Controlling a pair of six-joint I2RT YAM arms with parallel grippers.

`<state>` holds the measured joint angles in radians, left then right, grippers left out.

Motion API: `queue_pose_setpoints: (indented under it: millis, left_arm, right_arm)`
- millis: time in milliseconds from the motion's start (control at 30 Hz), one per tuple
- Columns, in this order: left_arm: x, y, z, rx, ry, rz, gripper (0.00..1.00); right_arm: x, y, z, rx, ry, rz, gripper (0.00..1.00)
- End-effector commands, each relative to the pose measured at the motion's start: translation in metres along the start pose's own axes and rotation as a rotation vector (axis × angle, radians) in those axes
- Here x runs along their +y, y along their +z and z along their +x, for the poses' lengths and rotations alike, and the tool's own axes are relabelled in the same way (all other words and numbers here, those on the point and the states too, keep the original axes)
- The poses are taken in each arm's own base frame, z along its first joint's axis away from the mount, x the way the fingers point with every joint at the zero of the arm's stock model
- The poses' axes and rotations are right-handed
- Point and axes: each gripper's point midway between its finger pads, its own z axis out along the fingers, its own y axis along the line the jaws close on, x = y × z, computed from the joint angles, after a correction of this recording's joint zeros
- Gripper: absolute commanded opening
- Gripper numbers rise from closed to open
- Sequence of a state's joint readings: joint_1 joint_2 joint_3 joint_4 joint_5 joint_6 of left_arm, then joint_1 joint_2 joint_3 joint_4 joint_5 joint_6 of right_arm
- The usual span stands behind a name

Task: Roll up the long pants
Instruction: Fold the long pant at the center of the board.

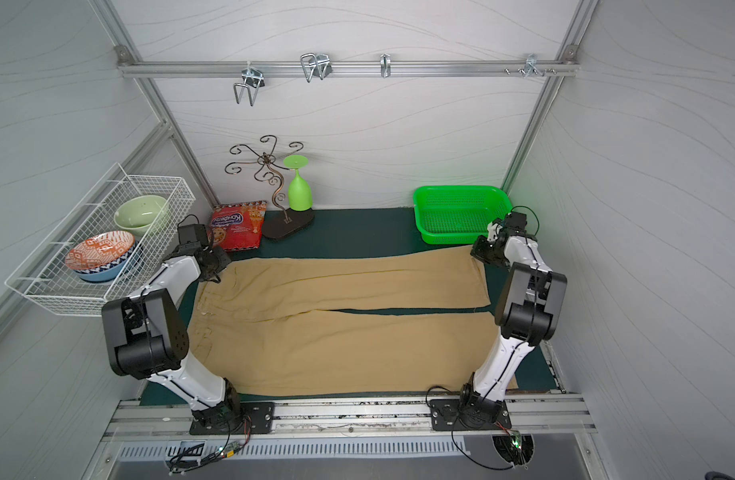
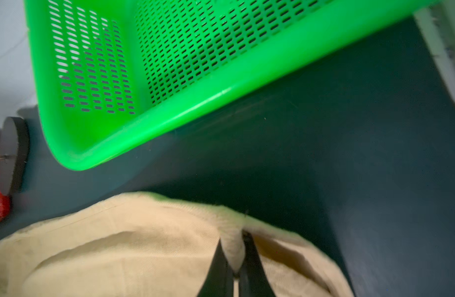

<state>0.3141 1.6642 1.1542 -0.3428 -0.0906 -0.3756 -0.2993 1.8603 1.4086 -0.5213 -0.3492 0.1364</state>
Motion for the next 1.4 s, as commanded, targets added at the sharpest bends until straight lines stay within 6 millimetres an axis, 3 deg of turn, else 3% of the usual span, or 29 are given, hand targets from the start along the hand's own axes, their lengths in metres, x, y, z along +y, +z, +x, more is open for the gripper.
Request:
queue_pose_setpoints:
  millis: [0,133,267,433,567,767,867,1000,1167,1367]
  left_arm:
    - [0.009,-0.025,-0.030,-0.135,-0.056,-0.021,0.00]
    - [0.019,-0.031,-0.028,-0.188,-0.061,-0.022,0.00]
    - [-0.016,-0.052,-0.044,-0.279,-0.033,0.177,0.00]
    - [-0.077,-0.086,-0.074,-0.362,0.043,0.348,0.00]
    - [-0.123,-0.088,-0.095,-0.347,0.088,0.422,0.00]
    - [-0.148,-0.074,-0.136,-0.350,0.093,0.416,0.00]
    - [-0.145,-0.073,-0.143,-0.348,0.118,0.370,0.00]
    - [-0.131,-0.070,-0.134,-0.369,0.134,0.324,0.00]
    - [-0.113,-0.048,-0.117,-0.361,0.166,0.250,0.00]
    - [-0.087,-0.019,-0.117,-0.362,0.118,0.200,0.00]
  right_arm:
    - [-0.016,-0.029,0.004,-0.046,0.088,0.025,0.00]
    - [-0.051,-0.063,0.000,-0.151,0.181,0.092,0.00]
    - [-0.072,-0.098,-0.018,-0.281,0.246,0.107,0.00]
    - [-0.069,-0.112,-0.047,-0.333,0.235,0.107,0.00]
    - [-0.065,-0.121,-0.077,-0.379,0.226,0.092,0.00]
    - [-0.054,-0.130,-0.101,-0.399,0.212,0.057,0.00]
    - [-0.055,-0.134,-0.094,-0.403,0.221,0.069,0.00]
    - [-0.061,-0.135,-0.069,-0.399,0.268,0.067,0.00]
    - [-0.055,-0.142,-0.027,-0.380,0.320,0.038,0.00]
    - [-0.044,-0.168,0.017,-0.429,0.353,0.071,0.00]
